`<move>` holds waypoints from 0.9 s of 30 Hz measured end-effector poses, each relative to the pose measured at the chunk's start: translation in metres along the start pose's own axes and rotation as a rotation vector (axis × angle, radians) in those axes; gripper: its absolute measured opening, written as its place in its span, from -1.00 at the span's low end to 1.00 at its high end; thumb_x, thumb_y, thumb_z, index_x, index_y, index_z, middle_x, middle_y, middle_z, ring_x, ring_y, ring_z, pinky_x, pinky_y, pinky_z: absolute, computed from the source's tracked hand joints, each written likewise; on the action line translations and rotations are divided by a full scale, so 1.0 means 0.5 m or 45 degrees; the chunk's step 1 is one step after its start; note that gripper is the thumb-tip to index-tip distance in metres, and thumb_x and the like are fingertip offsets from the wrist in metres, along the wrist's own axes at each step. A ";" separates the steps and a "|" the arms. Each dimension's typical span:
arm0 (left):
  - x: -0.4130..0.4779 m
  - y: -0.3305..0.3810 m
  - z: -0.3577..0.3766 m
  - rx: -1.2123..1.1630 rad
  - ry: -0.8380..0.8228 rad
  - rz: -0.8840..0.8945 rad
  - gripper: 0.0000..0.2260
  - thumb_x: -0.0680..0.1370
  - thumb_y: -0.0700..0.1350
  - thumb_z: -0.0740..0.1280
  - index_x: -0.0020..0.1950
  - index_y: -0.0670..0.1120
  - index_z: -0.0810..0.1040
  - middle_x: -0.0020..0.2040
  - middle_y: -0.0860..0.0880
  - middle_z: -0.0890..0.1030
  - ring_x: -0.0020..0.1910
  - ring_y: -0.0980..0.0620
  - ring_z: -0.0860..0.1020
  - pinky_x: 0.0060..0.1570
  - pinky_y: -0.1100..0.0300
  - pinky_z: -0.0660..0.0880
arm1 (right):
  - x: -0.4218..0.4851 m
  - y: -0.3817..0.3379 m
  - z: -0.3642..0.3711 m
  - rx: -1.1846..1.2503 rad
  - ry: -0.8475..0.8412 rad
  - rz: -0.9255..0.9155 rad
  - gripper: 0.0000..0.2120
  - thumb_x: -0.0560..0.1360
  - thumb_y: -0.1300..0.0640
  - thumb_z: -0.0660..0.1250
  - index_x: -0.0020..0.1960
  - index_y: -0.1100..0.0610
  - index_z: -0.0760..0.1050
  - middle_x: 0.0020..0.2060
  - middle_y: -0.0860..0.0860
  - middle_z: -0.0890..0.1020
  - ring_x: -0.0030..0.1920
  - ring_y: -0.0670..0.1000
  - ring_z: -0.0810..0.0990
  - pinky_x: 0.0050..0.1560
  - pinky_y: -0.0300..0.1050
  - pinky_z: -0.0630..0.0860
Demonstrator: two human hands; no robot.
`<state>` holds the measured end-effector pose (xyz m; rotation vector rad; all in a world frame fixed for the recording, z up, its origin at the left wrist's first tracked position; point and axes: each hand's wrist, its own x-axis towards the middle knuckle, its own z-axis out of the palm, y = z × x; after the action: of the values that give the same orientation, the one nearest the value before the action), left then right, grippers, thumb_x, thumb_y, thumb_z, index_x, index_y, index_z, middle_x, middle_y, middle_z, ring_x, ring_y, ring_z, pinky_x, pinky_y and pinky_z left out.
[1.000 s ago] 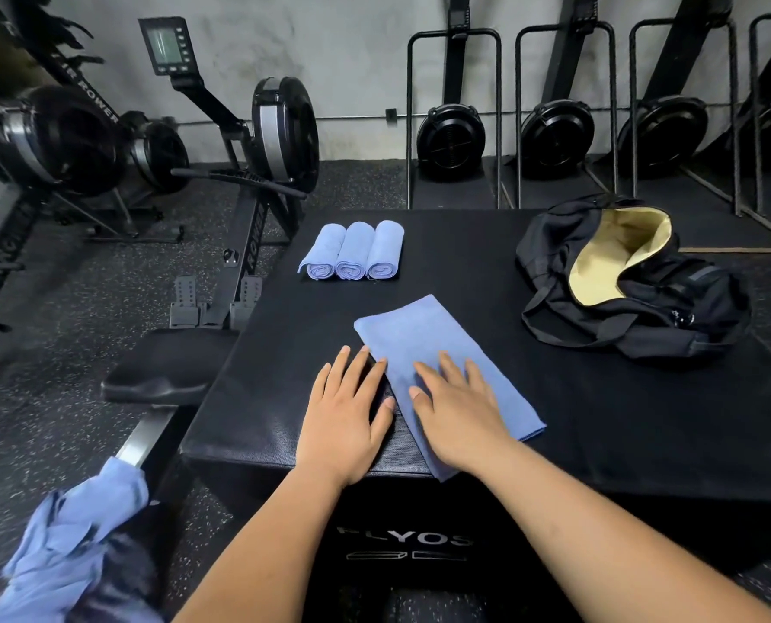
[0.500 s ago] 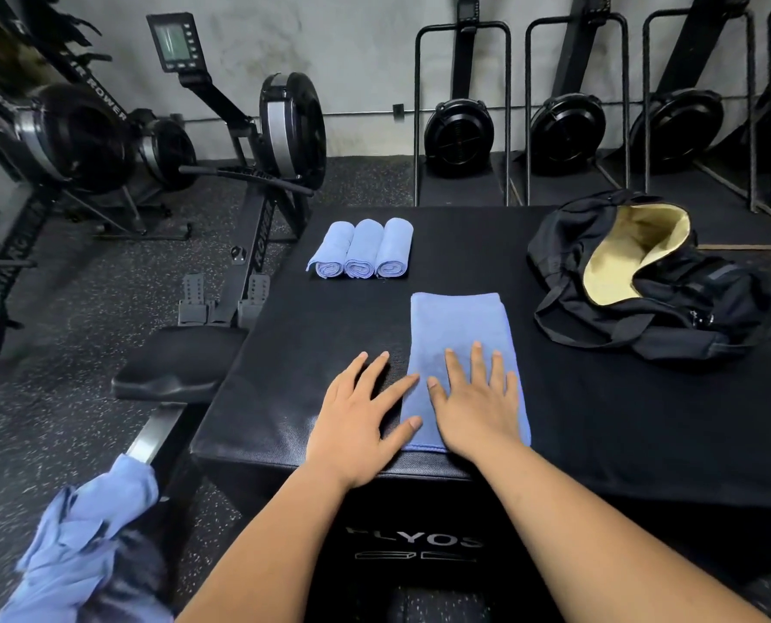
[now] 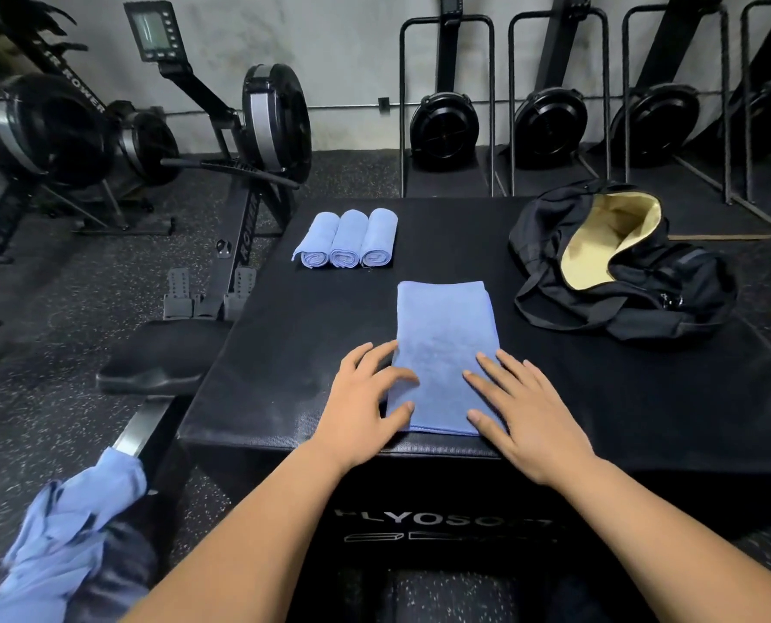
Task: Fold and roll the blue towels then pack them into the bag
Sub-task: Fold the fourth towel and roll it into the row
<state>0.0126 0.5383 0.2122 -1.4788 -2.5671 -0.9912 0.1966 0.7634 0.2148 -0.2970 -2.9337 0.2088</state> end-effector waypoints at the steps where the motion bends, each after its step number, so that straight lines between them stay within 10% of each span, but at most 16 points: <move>1: -0.005 0.004 0.005 -0.019 0.019 -0.002 -0.74 0.54 0.06 0.43 0.23 0.21 0.60 0.57 0.21 0.32 0.59 -0.03 0.15 0.56 0.05 0.18 | -0.004 -0.001 0.000 0.045 0.096 -0.022 -0.45 0.67 -0.30 0.09 0.56 -0.09 0.39 0.62 -0.08 0.30 0.65 0.03 0.13 0.62 0.07 0.09; 5: -0.016 0.009 0.010 0.003 0.078 0.034 -0.81 0.54 0.04 0.40 0.15 0.12 0.60 0.52 0.12 0.37 0.57 0.02 0.18 0.51 0.06 0.24 | -0.020 -0.004 -0.002 0.142 0.254 -0.127 -0.64 0.46 -0.15 0.41 0.18 0.00 0.57 0.27 -0.09 0.52 0.38 0.09 0.42 0.37 0.05 0.37; 12: -0.020 0.023 0.006 0.003 0.088 0.065 -0.83 0.55 0.06 0.46 0.10 0.09 0.60 0.52 0.09 0.34 0.54 -0.01 0.23 0.46 0.00 0.31 | -0.018 0.000 0.008 0.239 0.344 -0.048 -0.75 0.47 -0.13 0.45 0.08 -0.05 0.61 0.15 -0.16 0.52 0.27 0.05 0.45 0.13 0.05 0.44; 18: -0.017 0.030 0.004 0.049 0.055 0.118 -0.59 0.46 0.29 0.52 0.13 0.05 0.60 0.53 0.02 0.34 0.52 -0.08 0.26 0.44 -0.03 0.34 | -0.011 0.016 0.019 0.337 0.426 0.034 -0.81 0.52 -0.07 0.52 0.05 0.02 0.67 0.15 -0.12 0.56 0.29 0.08 0.42 0.27 0.07 0.44; 27: -0.020 0.022 0.007 -0.037 0.134 0.052 -0.92 0.59 0.03 0.46 0.06 0.08 0.65 0.46 0.16 0.42 0.52 0.04 0.25 0.48 0.16 0.24 | -0.008 0.019 0.020 0.420 0.490 0.113 -0.76 0.52 -0.15 0.47 0.00 0.01 0.67 0.11 -0.15 0.57 0.28 0.04 0.43 0.26 0.09 0.46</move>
<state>0.0276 0.5361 0.2118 -1.4383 -2.4506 -1.0753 0.2003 0.7705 0.2030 -0.3695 -2.4591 0.5713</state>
